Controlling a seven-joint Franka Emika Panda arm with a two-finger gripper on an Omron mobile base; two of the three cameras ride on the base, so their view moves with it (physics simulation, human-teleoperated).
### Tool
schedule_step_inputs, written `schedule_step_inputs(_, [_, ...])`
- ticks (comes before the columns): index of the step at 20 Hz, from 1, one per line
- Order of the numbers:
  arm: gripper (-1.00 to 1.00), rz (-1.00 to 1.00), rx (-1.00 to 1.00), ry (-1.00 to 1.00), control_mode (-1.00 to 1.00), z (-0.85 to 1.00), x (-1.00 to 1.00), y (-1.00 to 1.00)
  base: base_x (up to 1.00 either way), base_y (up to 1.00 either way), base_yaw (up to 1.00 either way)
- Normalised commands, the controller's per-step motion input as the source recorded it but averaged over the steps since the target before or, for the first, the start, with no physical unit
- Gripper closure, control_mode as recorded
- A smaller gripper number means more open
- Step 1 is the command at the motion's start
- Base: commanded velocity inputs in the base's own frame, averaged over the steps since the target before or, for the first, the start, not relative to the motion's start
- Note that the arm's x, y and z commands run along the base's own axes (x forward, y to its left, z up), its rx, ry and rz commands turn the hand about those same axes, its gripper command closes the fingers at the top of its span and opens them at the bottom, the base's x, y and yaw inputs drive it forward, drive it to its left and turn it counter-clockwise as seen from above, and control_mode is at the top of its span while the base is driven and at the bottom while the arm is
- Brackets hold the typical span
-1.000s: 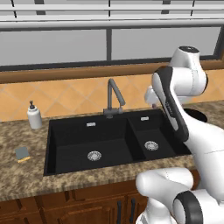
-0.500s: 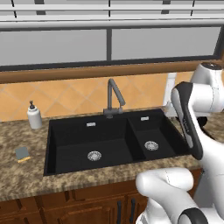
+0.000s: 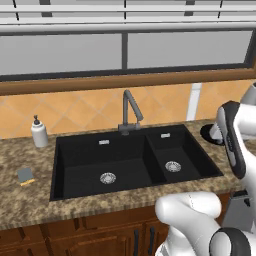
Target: Pick the pan and sponge and place them into the sink. Then turn on the water.
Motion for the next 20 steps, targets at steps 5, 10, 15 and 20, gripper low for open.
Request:
schedule_step_inputs(5, [-1.00,0.00,-0.01,0.02,-1.00,-0.46,0.26,-0.72,0.00,0.00,0.00])
schedule_step_inputs(10, [-1.00,0.00,-0.05,0.03,-1.00,-0.32,0.28,-0.56,0.00,0.00,0.00])
schedule_step_inputs(15, [-1.00,0.00,-0.01,0.10,-1.00,-0.26,0.43,-0.58,0.00,0.00,0.00])
schedule_step_inputs(20, [-1.00,0.03,0.00,0.01,-1.00,-0.30,0.40,-0.44,0.00,0.00,0.00])
